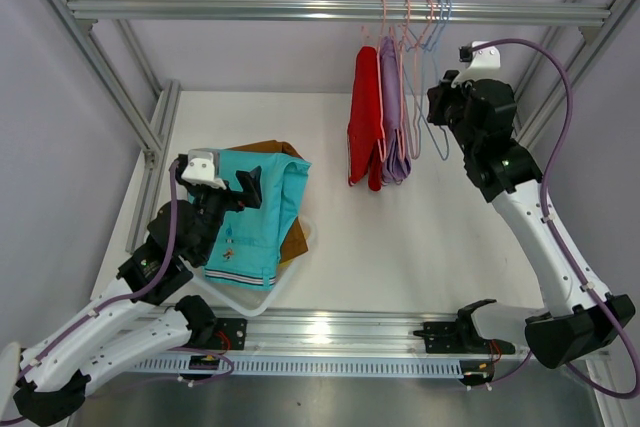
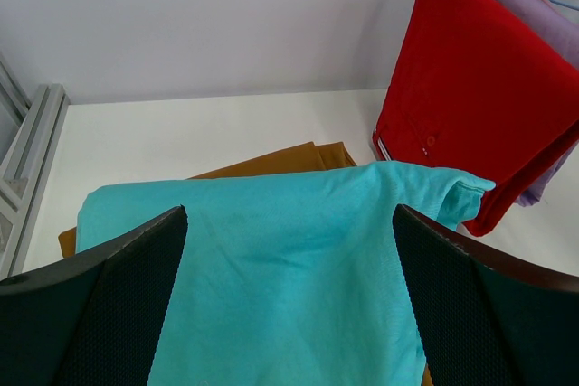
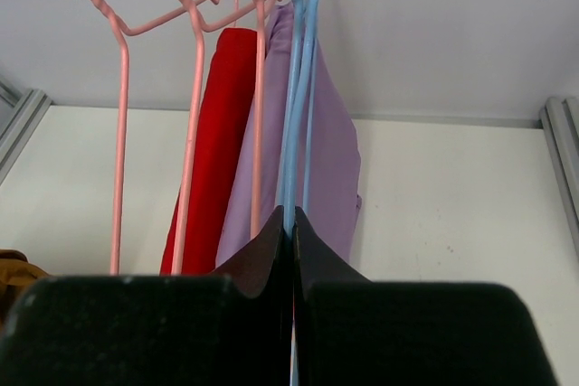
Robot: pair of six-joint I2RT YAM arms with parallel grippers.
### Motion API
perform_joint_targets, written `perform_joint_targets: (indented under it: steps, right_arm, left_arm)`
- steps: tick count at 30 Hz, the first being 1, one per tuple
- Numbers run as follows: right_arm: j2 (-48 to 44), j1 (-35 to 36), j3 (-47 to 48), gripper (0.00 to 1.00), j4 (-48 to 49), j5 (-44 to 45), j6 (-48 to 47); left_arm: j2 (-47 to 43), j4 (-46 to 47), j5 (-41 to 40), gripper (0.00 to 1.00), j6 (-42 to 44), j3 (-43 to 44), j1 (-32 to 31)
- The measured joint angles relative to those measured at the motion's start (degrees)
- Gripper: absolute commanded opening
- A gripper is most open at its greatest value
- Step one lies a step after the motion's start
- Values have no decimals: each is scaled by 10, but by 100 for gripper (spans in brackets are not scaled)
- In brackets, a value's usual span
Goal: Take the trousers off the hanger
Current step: Place the hanger at the clothesline.
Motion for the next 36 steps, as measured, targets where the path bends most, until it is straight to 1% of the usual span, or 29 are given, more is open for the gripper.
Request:
perform_joint_targets:
  steps: [3, 5, 7, 8, 11, 14, 21, 28, 32, 36]
  right_arm:
    - [0, 1, 0, 18, -4, 2, -1]
    - [0, 5, -3, 32, -16, -2, -1]
    - [-1, 9, -7, 36, -34, -8, -3]
    - [-1, 10, -8, 43, -42, -10, -4]
    - [-3, 11, -8, 45, -59, -12, -4]
    - [-14, 10, -8, 52, -72, -13, -3]
    - [-48, 7, 8, 53, -110, -12, -4]
    - [-101, 8, 29, 50, -136, -14, -2]
    - [-113, 14, 68, 51, -139, -26, 5]
    - [-98, 28, 111, 51, -133, -39, 12]
  left_arm:
    - [0, 0, 0, 99, 0, 0, 0]
    - [0, 0, 0, 99, 0, 0, 0]
    - [0, 0, 0, 99, 0, 0, 0]
    - [0, 0, 0, 99, 0, 0, 0]
    - [0, 0, 0, 99, 2, 0, 0]
    - [0, 0, 0, 99, 3, 0, 0]
    - [-1, 0, 0, 99, 4, 0, 0]
    - [-5, 0, 0, 99, 4, 0, 0]
    - [-5, 0, 0, 99, 4, 0, 0]
    - [-5, 0, 0, 99, 4, 0, 0]
